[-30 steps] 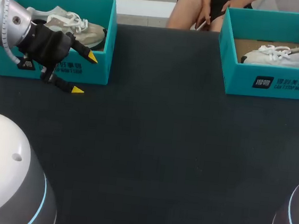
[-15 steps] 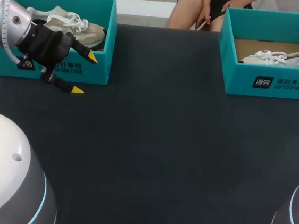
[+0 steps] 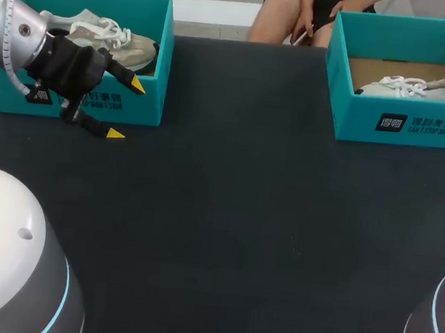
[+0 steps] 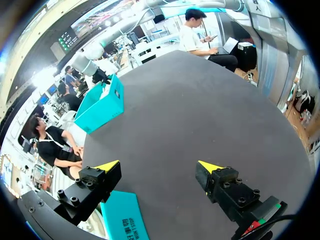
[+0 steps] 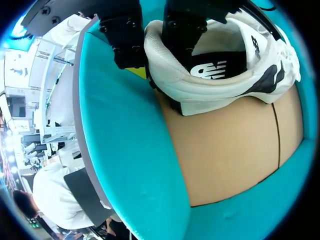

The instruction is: Take the shoe out of the shoebox, open the shoe tongue, remove and reinsert the insole, then place the shoe into the shoebox

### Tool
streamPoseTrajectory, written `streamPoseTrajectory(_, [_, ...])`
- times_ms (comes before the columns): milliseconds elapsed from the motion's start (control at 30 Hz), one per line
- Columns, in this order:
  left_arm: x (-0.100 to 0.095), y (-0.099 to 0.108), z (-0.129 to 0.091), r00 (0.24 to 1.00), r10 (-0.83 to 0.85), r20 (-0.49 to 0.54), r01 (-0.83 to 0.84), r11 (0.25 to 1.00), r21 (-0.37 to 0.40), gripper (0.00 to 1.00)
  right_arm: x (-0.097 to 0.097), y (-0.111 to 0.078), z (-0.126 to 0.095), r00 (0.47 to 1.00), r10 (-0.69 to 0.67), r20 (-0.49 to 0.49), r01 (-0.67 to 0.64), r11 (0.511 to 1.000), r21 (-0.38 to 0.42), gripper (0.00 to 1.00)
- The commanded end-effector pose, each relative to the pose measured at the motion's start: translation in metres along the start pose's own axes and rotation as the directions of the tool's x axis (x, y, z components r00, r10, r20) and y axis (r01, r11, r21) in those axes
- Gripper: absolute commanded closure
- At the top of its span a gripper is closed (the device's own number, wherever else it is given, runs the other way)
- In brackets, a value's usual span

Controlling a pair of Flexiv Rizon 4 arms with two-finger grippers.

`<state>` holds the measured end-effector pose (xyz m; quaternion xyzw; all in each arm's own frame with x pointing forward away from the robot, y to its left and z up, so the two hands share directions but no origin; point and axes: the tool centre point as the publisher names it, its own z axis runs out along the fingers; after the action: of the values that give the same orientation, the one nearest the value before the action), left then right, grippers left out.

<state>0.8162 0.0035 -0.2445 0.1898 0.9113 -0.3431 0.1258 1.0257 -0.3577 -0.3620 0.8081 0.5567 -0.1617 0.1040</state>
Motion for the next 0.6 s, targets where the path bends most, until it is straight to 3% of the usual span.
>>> streamPoseTrajectory(33, [0.000, -0.001, 0.000, 1.000, 0.000, -0.001, 0.000, 1.000, -0.003, 0.00, 0.005, 0.001, 0.010, 1.000, 0.006, 0.004, -0.006, 1.000, 0.002, 1.00])
streamPoseTrajectory(100, [0.000, -0.001, 0.000, 1.000, 0.000, -0.001, 0.000, 1.000, -0.003, 0.00, 0.004, 0.001, 0.011, 1.000, 0.009, 0.004, -0.009, 1.000, 0.001, 1.00])
streamPoseTrajectory(133, [0.000, -0.001, 0.000, 1.000, 0.000, -0.001, 0.000, 1.000, -0.003, 0.00, 0.004, 0.001, 0.010, 1.000, 0.010, 0.004, -0.010, 1.000, -0.001, 0.91])
streamPoseTrajectory(167, [0.000, -0.001, 0.000, 1.000, 0.000, -0.001, 0.000, 1.000, -0.003, 0.00, 0.003, 0.002, 0.010, 1.000, 0.011, 0.004, -0.011, 1.000, -0.005, 0.75])
streamPoseTrajectory(433, [0.000, -0.001, 0.000, 1.000, 0.000, -0.001, 0.000, 1.000, -0.003, 0.00, 0.000, -0.001, 0.006, 1.000, 0.007, -0.002, -0.007, 1.000, -0.012, 0.59])
streamPoseTrajectory(600, [0.000, -0.001, 0.000, 1.000, 0.000, -0.001, 0.000, 1.000, -0.003, 0.00, -0.002, -0.002, 0.000, 1.000, 0.012, -0.011, -0.012, 1.000, -0.018, 0.60])
